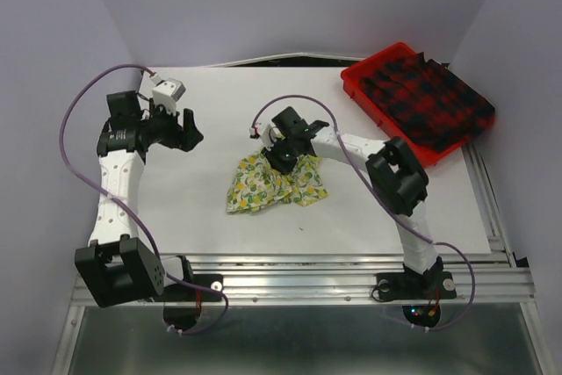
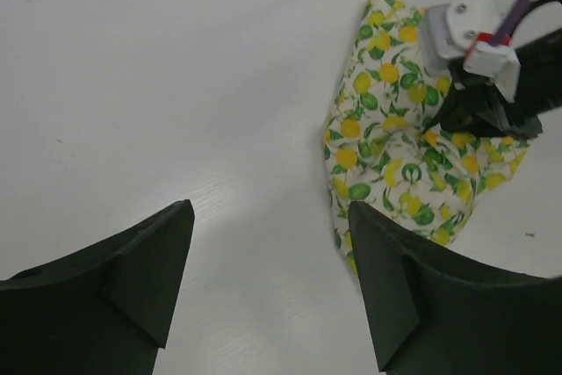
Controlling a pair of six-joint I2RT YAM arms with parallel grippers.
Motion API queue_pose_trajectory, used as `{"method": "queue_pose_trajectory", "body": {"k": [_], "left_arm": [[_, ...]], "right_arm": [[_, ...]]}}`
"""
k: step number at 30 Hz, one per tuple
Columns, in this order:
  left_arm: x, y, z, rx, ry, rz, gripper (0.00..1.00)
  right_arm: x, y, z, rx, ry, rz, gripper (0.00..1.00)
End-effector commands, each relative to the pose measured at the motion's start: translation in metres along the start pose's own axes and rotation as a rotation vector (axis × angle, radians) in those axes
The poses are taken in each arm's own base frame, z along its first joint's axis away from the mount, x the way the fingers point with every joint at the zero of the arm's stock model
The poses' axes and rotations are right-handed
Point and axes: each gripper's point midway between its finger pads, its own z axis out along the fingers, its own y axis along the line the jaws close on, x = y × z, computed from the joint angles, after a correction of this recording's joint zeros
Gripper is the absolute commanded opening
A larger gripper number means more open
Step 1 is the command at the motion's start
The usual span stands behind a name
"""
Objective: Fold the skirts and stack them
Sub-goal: Move the skirt to the center of the board
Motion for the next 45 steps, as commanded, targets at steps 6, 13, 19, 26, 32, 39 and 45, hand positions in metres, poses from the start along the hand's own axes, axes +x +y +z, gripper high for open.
{"method": "queue_pose_trajectory", "body": {"k": [6, 13, 19, 26, 32, 39, 45], "left_arm": [[0.096, -0.010, 0.007, 0.145, 0.285, 0.111, 0.74], [0.111, -0.003, 0.015, 0.127, 0.310, 0.133, 0.72], [0.089, -0.038, 0.021, 0.147, 0.203, 0.333, 0.80], [0.055, -0.109, 0.045, 0.172, -0.057, 0.599, 0.84], [0.075, -0.149, 0.064, 0.250, -0.006, 0.628, 0.84], [0.084, -0.155, 0.087, 0.122, 0.015, 0.563, 0.84], [0.086, -0.139, 0.108, 0.006, 0.070, 0.542, 0.65]], "right_arm": [[-0.033, 0.002, 0.019, -0.079, -0.068, 0.177, 0.04], [-0.099, 0.014, 0.006, -0.184, -0.207, 0.248, 0.10], [-0.091, 0.009, -0.018, -0.137, -0.205, 0.264, 0.05], [-0.080, 0.015, -0.017, -0.230, -0.173, 0.378, 0.01], [-0.079, 0.013, -0.010, -0.231, -0.163, 0.418, 0.01], [-0.079, 0.012, -0.010, -0.252, -0.162, 0.446, 0.01], [-0.076, 0.008, -0.011, -0.249, -0.159, 0.462, 0.01]]}}
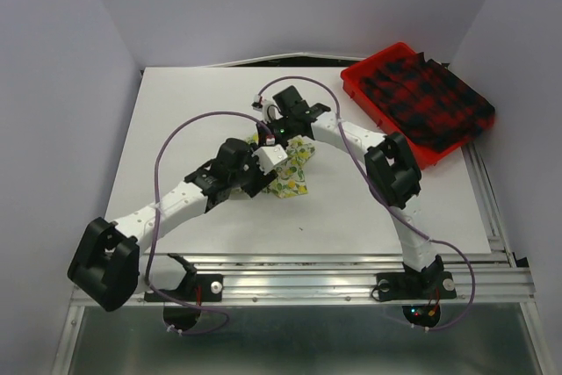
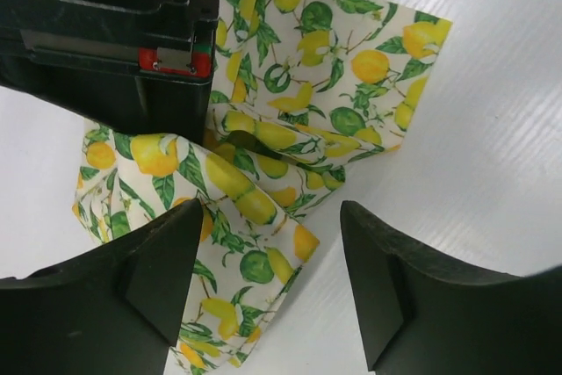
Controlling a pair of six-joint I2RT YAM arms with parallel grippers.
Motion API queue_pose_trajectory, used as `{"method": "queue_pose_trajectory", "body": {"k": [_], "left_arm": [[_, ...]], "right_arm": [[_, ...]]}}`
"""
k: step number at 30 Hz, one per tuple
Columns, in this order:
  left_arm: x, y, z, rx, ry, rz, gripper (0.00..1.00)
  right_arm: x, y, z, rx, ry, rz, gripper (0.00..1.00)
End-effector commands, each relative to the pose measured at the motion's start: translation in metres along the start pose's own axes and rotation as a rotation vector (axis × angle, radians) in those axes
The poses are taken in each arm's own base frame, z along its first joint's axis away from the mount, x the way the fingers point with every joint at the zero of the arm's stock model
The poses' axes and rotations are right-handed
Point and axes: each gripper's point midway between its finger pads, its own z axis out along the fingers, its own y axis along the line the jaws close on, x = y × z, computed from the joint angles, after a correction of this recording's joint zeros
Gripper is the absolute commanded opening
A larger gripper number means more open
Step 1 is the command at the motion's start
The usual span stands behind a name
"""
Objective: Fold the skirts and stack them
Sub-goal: Move the skirt to the center of the board, then flatten the skirt out
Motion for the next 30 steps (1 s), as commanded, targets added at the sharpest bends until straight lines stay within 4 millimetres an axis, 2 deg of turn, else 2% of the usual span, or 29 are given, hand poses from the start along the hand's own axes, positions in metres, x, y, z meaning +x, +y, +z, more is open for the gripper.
{"method": "queue_pose_trajectory", "body": {"k": [1, 2, 3, 5, 6, 7, 8, 9, 11, 13, 14, 17, 18, 20, 21, 23, 24, 25, 28, 30], "left_arm": [[-0.013, 0.031, 0.005, -0.154, -0.004, -0.057, 0.56], [-0.011, 0.039, 0.005, -0.198, 0.010, -0.066, 0.47], [-0.009, 0.044, 0.004, -0.226, 0.026, -0.073, 0.28], [-0.013, 0.052, 0.000, -0.256, 0.024, -0.087, 0.03], [-0.013, 0.056, -0.003, -0.254, 0.024, -0.103, 0.00], [-0.015, 0.058, -0.010, -0.247, 0.017, -0.116, 0.00], [-0.019, 0.071, -0.018, -0.262, -0.002, -0.147, 0.00], [-0.023, 0.068, -0.022, -0.226, -0.019, -0.156, 0.00], [-0.046, 0.079, -0.047, -0.229, -0.089, -0.152, 0.00], [-0.047, 0.078, -0.054, -0.212, -0.093, -0.156, 0.00], [-0.054, 0.078, -0.058, -0.200, -0.105, -0.151, 0.00], [-0.051, 0.073, -0.060, -0.157, -0.072, -0.170, 0.00], [-0.048, 0.067, -0.058, -0.125, -0.054, -0.177, 0.00], [-0.041, 0.063, -0.055, -0.102, -0.029, -0.195, 0.00], [-0.039, 0.063, -0.053, -0.097, -0.020, -0.199, 0.00], [-0.034, 0.066, -0.052, -0.101, -0.011, -0.216, 0.00], [-0.032, 0.066, -0.051, -0.094, -0.005, -0.221, 0.00], [-0.030, 0.070, -0.051, -0.089, -0.003, -0.241, 0.00], [-0.026, 0.074, -0.049, -0.064, 0.007, -0.271, 0.00], [-0.030, 0.081, -0.051, -0.074, -0.002, -0.283, 0.00]], "right_arm": [[-0.014, 0.003, -0.010, -0.025, -0.039, -0.007, 0.01], [-0.014, 0.002, -0.011, -0.023, -0.038, -0.009, 0.01], [-0.012, 0.000, -0.012, -0.009, -0.038, -0.013, 0.01], [-0.015, -0.010, -0.020, 0.014, -0.051, -0.007, 0.06], [-0.017, -0.012, -0.026, 0.020, -0.061, -0.009, 0.11], [-0.018, -0.016, -0.030, 0.028, -0.066, -0.019, 0.14], [-0.017, -0.024, -0.036, 0.041, -0.071, -0.007, 0.21], [-0.021, -0.024, -0.045, 0.047, -0.086, -0.014, 0.43], [-0.019, -0.030, -0.057, 0.077, -0.088, -0.077, 0.63], [-0.013, -0.032, -0.064, 0.104, -0.071, -0.117, 0.70], [-0.009, -0.033, -0.067, 0.112, -0.061, -0.148, 0.71], [0.025, -0.042, -0.075, 0.150, 0.015, -0.229, 0.72], [0.032, -0.048, -0.080, 0.175, 0.039, -0.298, 0.72], [0.044, -0.045, -0.096, 0.196, 0.059, -0.390, 0.72], [0.065, -0.053, -0.097, 0.208, 0.102, -0.431, 0.72], [0.077, -0.051, -0.103, 0.203, 0.105, -0.489, 0.71], [0.077, -0.043, -0.111, 0.198, 0.085, -0.517, 0.71], [0.089, -0.039, -0.103, 0.181, 0.098, -0.559, 0.71], [0.092, -0.030, -0.094, 0.188, 0.069, -0.643, 0.71], [0.111, -0.027, -0.079, 0.179, 0.092, -0.682, 0.71]]}}
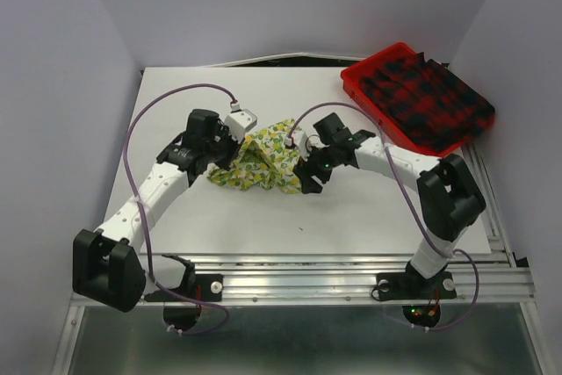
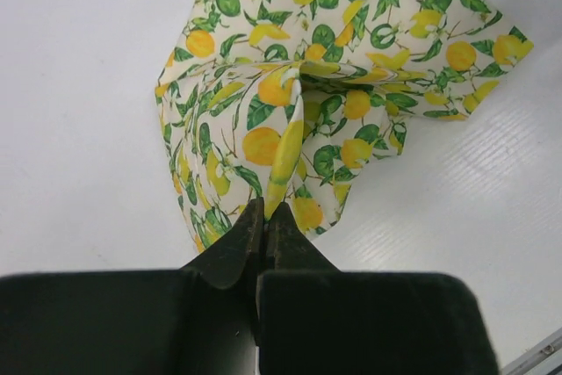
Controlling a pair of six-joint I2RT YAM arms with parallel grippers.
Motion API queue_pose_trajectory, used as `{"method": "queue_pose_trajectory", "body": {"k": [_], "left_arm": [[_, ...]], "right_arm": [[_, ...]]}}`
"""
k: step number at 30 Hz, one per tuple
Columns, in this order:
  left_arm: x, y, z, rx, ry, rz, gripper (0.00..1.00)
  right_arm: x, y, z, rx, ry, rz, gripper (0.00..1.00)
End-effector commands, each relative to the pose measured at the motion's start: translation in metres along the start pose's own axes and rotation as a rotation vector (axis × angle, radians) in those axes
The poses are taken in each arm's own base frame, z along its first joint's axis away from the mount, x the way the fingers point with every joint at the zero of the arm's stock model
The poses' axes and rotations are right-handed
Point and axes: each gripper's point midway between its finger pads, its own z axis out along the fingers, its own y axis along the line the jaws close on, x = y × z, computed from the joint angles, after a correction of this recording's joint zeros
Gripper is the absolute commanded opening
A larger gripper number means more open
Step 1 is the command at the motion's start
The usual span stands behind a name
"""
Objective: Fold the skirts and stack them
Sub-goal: Flatten the skirt out
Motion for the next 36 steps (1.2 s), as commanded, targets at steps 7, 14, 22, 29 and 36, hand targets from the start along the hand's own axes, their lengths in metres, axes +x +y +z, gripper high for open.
{"method": "queue_pose_trajectory", "body": {"k": [7, 14, 22, 29, 36], "left_arm": [[-0.025, 0.010, -0.008, 0.040, -0.056, -0.049, 0.00], [-0.021, 0.011, -0.008, 0.050, -0.055, -0.067, 0.00], [-0.026, 0.009, -0.014, 0.086, -0.097, -0.075, 0.00], [-0.047, 0.025, -0.021, 0.103, -0.130, -0.153, 0.00], [-0.058, 0.043, -0.017, 0.124, -0.141, -0.229, 0.00]], "right_arm": [[-0.014, -0.010, 0.046, 0.199, -0.126, -0.410, 0.69], [-0.004, -0.029, 0.071, 0.234, -0.073, -0.486, 0.63], [0.004, -0.014, 0.077, 0.122, -0.024, -0.471, 0.58], [0.027, 0.016, 0.084, -0.066, 0.024, -0.429, 0.59], [0.053, 0.014, 0.092, -0.098, 0.131, -0.404, 0.57]]}}
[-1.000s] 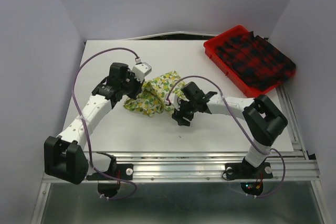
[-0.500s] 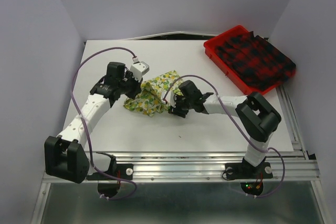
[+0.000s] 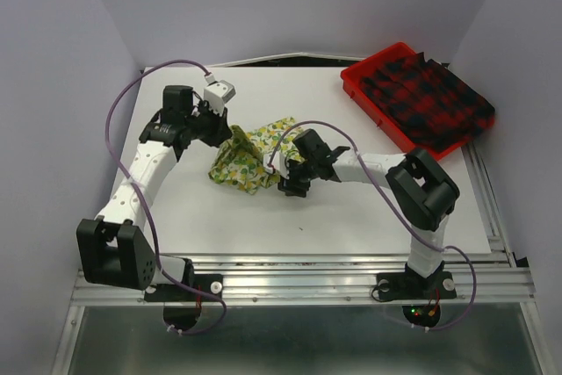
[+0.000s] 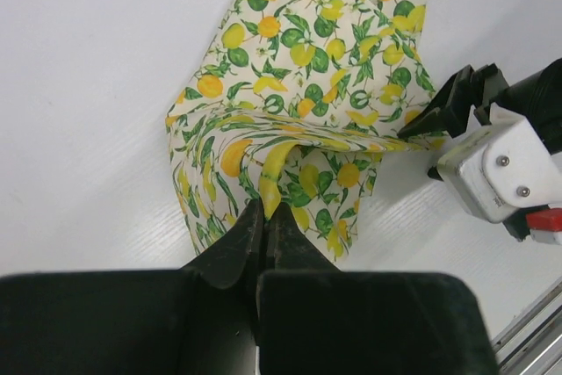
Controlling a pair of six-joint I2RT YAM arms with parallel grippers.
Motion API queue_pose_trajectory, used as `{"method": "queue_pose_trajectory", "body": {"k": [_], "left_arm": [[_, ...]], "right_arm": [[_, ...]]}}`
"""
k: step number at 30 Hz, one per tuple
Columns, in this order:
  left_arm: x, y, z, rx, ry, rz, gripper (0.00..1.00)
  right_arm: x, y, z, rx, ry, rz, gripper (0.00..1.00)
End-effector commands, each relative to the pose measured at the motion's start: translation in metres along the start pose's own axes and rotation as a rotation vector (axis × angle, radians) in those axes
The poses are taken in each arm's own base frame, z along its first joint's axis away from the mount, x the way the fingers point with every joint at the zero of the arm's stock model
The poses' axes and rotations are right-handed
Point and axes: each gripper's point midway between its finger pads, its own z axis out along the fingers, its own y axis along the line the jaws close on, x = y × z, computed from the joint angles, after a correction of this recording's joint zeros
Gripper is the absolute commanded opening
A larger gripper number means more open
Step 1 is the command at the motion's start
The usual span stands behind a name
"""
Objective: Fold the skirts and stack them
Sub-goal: Flatten the skirt out
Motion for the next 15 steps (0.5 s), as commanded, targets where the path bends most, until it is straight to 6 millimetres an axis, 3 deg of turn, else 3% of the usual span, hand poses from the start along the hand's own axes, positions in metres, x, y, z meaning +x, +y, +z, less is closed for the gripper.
{"method": "queue_pose_trajectory", "body": {"k": [1, 3, 6, 9, 13, 15], "left_arm": [[-0.018, 0.003, -0.002, 0.040, -0.042, -0.039, 0.00], [-0.018, 0.005, -0.003, 0.039, -0.042, -0.038, 0.00], [-0.016, 0.010, -0.006, 0.024, -0.042, -0.021, 0.00], [-0.018, 0.017, -0.016, 0.002, -0.050, -0.016, 0.00], [-0.021, 0.025, -0.037, -0.022, -0.048, -0.011, 0.00], [-0.029, 0.029, -0.049, -0.043, -0.064, 0.037, 0.00]], "right_arm": [[0.053, 0.038, 0.010, -0.137, 0.176, 0.076, 0.53], [0.055, 0.037, 0.011, -0.132, 0.185, 0.085, 0.45], [0.056, 0.030, 0.015, -0.103, 0.204, 0.122, 0.18], [0.055, 0.015, 0.008, -0.042, 0.217, 0.154, 0.02], [0.037, -0.025, -0.028, 0.113, 0.189, 0.217, 0.01], [0.016, -0.052, -0.061, 0.213, 0.135, 0.246, 0.01]]}}
